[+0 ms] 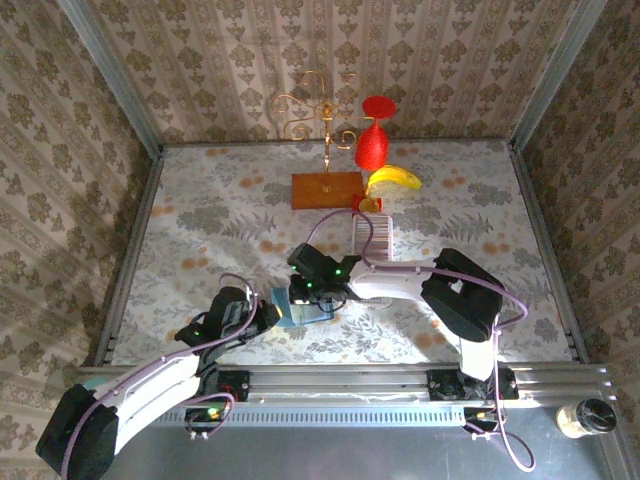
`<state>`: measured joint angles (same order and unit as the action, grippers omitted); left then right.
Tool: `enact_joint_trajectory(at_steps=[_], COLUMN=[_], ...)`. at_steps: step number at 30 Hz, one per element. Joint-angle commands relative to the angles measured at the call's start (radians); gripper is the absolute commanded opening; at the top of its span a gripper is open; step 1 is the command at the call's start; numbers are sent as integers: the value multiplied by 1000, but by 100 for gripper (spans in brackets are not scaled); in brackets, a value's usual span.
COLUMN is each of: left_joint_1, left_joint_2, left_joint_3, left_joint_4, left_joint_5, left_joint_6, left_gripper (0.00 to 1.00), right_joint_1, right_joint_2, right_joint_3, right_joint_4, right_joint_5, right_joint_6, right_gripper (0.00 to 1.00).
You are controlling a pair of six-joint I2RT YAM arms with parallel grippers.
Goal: Put the credit cards into the card holder
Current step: Flip over the card slot in the card holder.
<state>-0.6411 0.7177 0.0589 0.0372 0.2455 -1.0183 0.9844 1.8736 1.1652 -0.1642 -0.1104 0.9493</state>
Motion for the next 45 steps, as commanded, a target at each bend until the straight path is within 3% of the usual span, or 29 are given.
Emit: enact_joint_trajectory(at_steps=[1,8,16,20,26,41,45], left_joint_1=[-6,-8,-8,-8,-5,-5,-5], left_joint_2=[-9,-8,-28,-63,-98,-124,-135], left_joint_3=[-8,-7,23,27,21,15,2], left_joint_4=[-40,-43,-84,-109,-143,-161,-155], left_joint_5=[-15,-17,-17,-29,-41,-37,-40], left_joint_6=[3,-1,15,13,15,4,-12], left_gripper=[0,4,37,44,42,27,18], right_joint_1=[5,5,3,4,3,7,9], right_joint_2=[-56,-109,-119,-118,-137,-211,-208], right_joint_3=[-14,-72,-67,-56,-48,-99,-90], right_joint_4=[-29,-62,-127,-156,-209,-117,-120], right_joint_5=[47,129,157,170,237,187,172], right_joint_6=[20,65,53,63,99,96,91], right_gripper=[0,0,0,0,0,0,0])
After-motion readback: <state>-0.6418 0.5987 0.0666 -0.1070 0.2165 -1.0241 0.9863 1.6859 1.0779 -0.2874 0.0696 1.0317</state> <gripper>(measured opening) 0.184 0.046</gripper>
